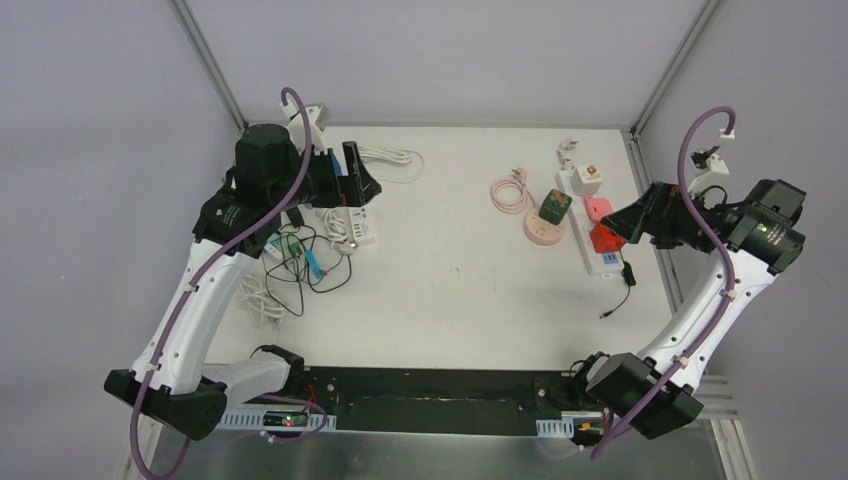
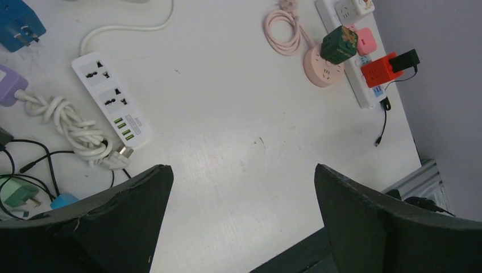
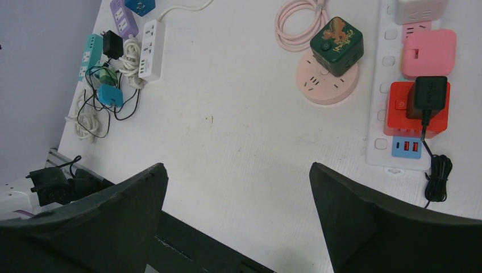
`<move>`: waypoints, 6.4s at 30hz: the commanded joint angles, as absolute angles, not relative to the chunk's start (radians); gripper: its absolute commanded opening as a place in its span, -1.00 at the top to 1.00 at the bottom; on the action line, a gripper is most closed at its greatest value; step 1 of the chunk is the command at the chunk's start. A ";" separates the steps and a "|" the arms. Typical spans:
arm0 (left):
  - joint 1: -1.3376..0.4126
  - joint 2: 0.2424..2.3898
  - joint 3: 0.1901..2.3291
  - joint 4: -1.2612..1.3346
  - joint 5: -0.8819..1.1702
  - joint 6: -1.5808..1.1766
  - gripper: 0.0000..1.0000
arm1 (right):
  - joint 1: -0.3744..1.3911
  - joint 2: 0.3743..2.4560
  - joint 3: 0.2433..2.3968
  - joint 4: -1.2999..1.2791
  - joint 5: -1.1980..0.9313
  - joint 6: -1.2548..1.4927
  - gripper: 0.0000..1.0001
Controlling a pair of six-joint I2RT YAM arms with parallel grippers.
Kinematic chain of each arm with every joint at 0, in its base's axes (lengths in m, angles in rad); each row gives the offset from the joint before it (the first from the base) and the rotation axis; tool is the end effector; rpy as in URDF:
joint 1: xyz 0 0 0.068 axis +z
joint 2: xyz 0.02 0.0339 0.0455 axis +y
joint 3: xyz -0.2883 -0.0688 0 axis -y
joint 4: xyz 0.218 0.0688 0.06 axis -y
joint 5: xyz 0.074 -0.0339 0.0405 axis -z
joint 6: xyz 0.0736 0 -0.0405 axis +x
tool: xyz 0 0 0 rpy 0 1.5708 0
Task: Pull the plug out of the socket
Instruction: Move the socket to the center of the board.
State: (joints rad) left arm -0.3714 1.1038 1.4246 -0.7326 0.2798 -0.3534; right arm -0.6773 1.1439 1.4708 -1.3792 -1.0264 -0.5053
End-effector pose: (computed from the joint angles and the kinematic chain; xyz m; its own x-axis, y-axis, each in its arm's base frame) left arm 0.1891 -0.0954 0.4387 -0.5523 -0.1419 -0.8215 0.4194 0.8043 -0.4209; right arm 0.1512 -0.0408 0.4054 -0.5895 0.1523 -0.7933 -0.3327 0.8491 0.4103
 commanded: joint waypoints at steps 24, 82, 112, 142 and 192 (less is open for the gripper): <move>-0.366 1.162 1.370 -0.527 0.396 -0.251 -0.98 | -0.686 1.205 1.542 -1.414 -0.961 -0.653 -0.99; -0.365 1.064 1.317 -0.570 0.336 -0.525 -0.98 | -0.686 1.241 1.609 -1.214 -1.027 -0.328 -1.00; -0.365 1.034 1.244 -0.563 0.402 -0.620 -0.98 | -0.685 1.156 1.480 -1.200 -1.049 -0.359 -1.00; -0.367 1.023 1.103 -0.407 0.482 -0.799 -0.98 | -0.298 1.184 1.406 -1.229 -0.816 -0.407 -1.00; -0.367 1.008 1.103 -0.434 0.439 -0.726 -0.98 | -0.270 1.188 1.368 -1.203 -0.779 -0.400 -1.00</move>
State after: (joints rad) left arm -0.3714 1.0134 1.0794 -0.4522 0.4690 -0.7567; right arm -0.2787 1.1915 1.3720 -1.2312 -0.7883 -0.4053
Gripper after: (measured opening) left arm 0.991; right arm 0.996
